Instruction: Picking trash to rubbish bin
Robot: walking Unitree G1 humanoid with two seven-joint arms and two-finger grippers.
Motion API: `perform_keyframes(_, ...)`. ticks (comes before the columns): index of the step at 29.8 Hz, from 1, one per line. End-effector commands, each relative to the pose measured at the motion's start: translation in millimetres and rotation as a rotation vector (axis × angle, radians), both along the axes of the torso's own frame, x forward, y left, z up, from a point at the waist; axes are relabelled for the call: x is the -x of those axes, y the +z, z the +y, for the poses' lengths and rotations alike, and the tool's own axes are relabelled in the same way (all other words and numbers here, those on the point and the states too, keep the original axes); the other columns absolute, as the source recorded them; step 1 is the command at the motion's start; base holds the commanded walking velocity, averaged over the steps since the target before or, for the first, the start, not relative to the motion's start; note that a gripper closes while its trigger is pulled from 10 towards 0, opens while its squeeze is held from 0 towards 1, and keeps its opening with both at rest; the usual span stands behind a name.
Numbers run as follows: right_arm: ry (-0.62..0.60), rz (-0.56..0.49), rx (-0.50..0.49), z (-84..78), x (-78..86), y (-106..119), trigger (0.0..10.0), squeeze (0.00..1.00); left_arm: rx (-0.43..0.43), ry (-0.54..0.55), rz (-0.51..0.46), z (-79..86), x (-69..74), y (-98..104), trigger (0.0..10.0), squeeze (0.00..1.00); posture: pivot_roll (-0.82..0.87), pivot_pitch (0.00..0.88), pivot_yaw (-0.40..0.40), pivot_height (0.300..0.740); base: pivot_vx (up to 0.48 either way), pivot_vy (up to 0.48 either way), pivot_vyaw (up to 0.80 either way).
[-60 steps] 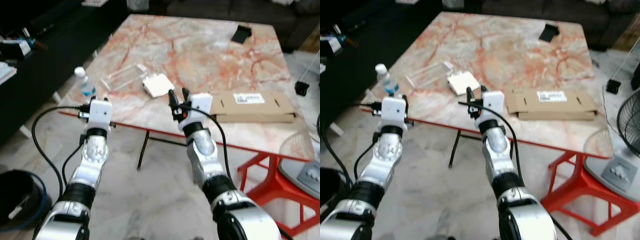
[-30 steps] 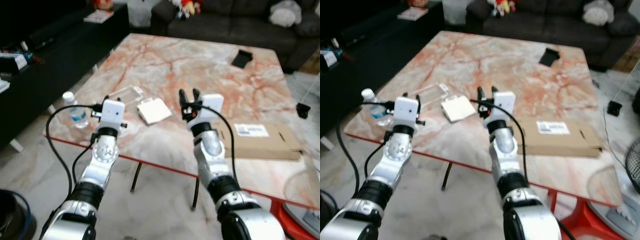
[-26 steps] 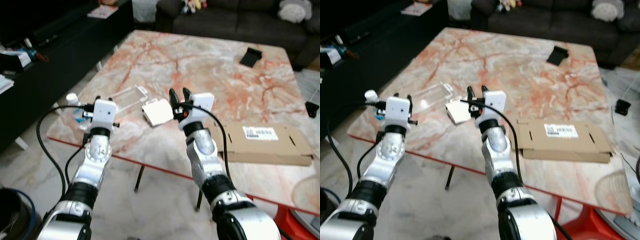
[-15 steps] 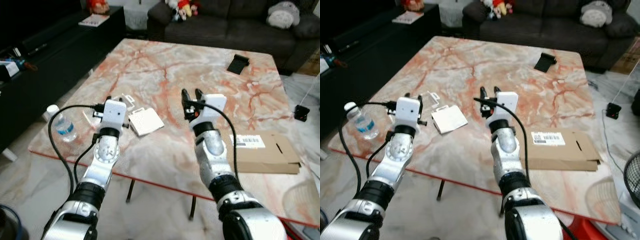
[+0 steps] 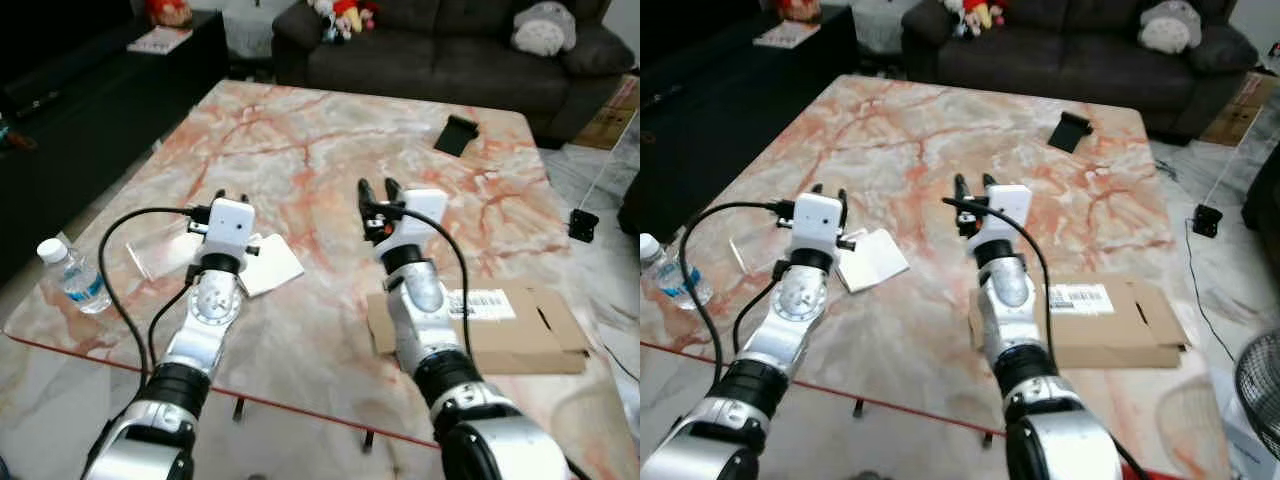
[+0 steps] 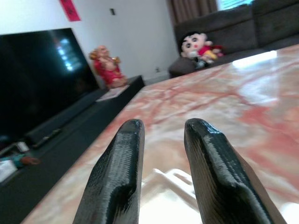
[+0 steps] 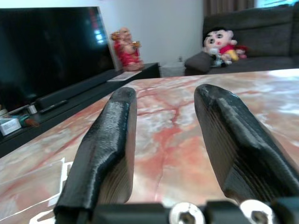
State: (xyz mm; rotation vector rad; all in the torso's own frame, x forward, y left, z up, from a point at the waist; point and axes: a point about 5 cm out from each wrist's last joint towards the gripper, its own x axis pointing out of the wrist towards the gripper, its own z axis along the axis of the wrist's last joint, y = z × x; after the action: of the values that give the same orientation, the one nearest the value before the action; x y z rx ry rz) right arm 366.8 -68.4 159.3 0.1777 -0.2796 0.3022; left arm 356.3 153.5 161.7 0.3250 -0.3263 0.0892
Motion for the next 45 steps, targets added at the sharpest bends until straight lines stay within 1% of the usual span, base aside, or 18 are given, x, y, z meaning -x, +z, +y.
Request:
perform_keyframes(1,-0.028,0.000,-0.006,-9.1,-1.9,1,10.0,0.00,0.018,-0.032,0.004,-8.9,0.3,0,10.0,0.00,0.12,0.102,-0.003,0.740,0.000,0.000,0.00)
perform_keyframes(4,-0.030,0.001,-0.004,-9.4,-2.0,0,10.0,0.00,0.038,-0.047,0.041,-10.1,0.5,-5,10.0,0.00,0.12,0.102,-0.003,0.740,0.000,0.000,0.00)
perform_keyframes(5,-0.031,0.002,-0.005,-9.7,-1.9,0,10.0,0.00,0.086,-0.052,0.066,-9.2,0.6,-10,10.0,0.00,0.12,0.102,-0.003,0.740,0.000,0.000,0.00)
perform_keyframes(6,-0.031,0.003,-0.005,-9.8,-2.0,0,10.0,0.00,0.104,-0.050,0.074,-8.0,0.7,-11,10.0,1.00,0.12,0.102,-0.002,0.740,0.000,0.000,0.00)
perform_keyframes(8,-0.032,0.008,-0.003,-9.8,-1.9,-1,10.0,0.00,0.137,-0.022,0.101,-2.7,0.5,-16,10.0,1.00,0.12,0.101,-0.003,0.740,0.000,0.000,0.00)
perform_keyframes(14,-0.030,0.012,-0.002,-9.8,-1.6,-2,10.0,0.00,0.157,-0.017,0.103,0.9,1.7,-17,10.0,1.00,0.12,0.099,-0.003,0.740,0.000,0.000,0.00)
perform_keyframes(15,-0.030,0.012,-0.003,-10.0,-1.5,-2,10.0,0.00,0.179,-0.025,0.105,1.1,1.9,-17,10.0,1.00,0.12,0.097,-0.003,0.740,0.000,0.000,0.00)
perform_keyframes(23,-0.024,0.007,-0.002,-9.3,-1.6,-1,10.0,0.00,0.186,-0.051,0.111,-3.5,1.5,-17,10.0,1.00,0.12,0.086,-0.004,0.740,0.000,0.000,0.00)
perform_keyframes(24,-0.023,0.007,-0.001,-9.0,-1.4,-2,10.0,0.00,0.210,-0.048,0.117,-3.3,1.4,-18,10.0,1.00,0.12,0.084,-0.005,0.740,0.000,0.000,0.00)
perform_keyframes(26,-0.022,0.007,-0.001,-8.9,-1.2,-2,10.0,0.00,0.218,-0.046,0.120,-2.7,1.2,-18,10.0,1.00,0.12,0.083,-0.006,0.740,0.000,0.000,0.00)
perform_keyframes(28,-0.019,0.009,0.001,-8.3,-0.7,-3,10.0,0.00,0.263,-0.038,0.134,1.3,1.0,-21,10.0,1.00,0.12,0.081,-0.008,0.740,0.000,0.000,0.00)
perform_keyframes(30,-0.014,0.010,0.002,-7.8,-0.2,-4,10.0,0.00,0.332,-0.017,0.155,8.4,0.8,-24,10.0,1.00,0.12,0.080,-0.009,0.740,0.000,0.000,0.00)
perform_keyframes(32,-0.014,0.010,0.002,-7.7,-0.1,-4,10.0,0.00,0.342,-0.011,0.158,10.2,0.8,-25,10.0,1.00,0.12,0.080,-0.009,0.740,0.000,0.000,0.00)
perform_keyframes(39,-0.010,0.009,0.006,-7.1,0.2,-4,10.0,0.00,0.454,0.026,0.203,21.2,2.4,-35,10.0,1.00,0.12,0.095,-0.015,0.740,0.000,0.000,0.00)
perform_keyframes(41,-0.010,0.009,0.004,-7.4,0.2,-4,10.0,0.00,0.496,0.023,0.217,21.6,2.9,-38,10.0,1.00,0.12,0.100,-0.016,0.740,0.000,0.000,0.00)
perform_keyframes(43,-0.010,0.009,0.004,-7.5,0.2,-4,10.0,0.00,0.502,0.021,0.218,21.7,2.9,-38,10.0,1.00,0.12,0.100,-0.016,0.740,0.000,0.000,0.00)
perform_keyframes(44,-0.011,0.012,0.006,-7.9,0.3,-4,10.0,0.00,0.521,-0.003,0.233,19.1,3.5,-40,10.0,1.00,0.12,0.106,-0.017,0.740,0.000,0.000,0.00)
perform_keyframes(45,-0.011,0.013,0.007,-8.1,0.4,-5,10.0,0.00,0.547,-0.007,0.240,18.0,3.8,-41,10.0,0.00,0.12,0.106,-0.017,0.740,0.000,0.000,0.00)
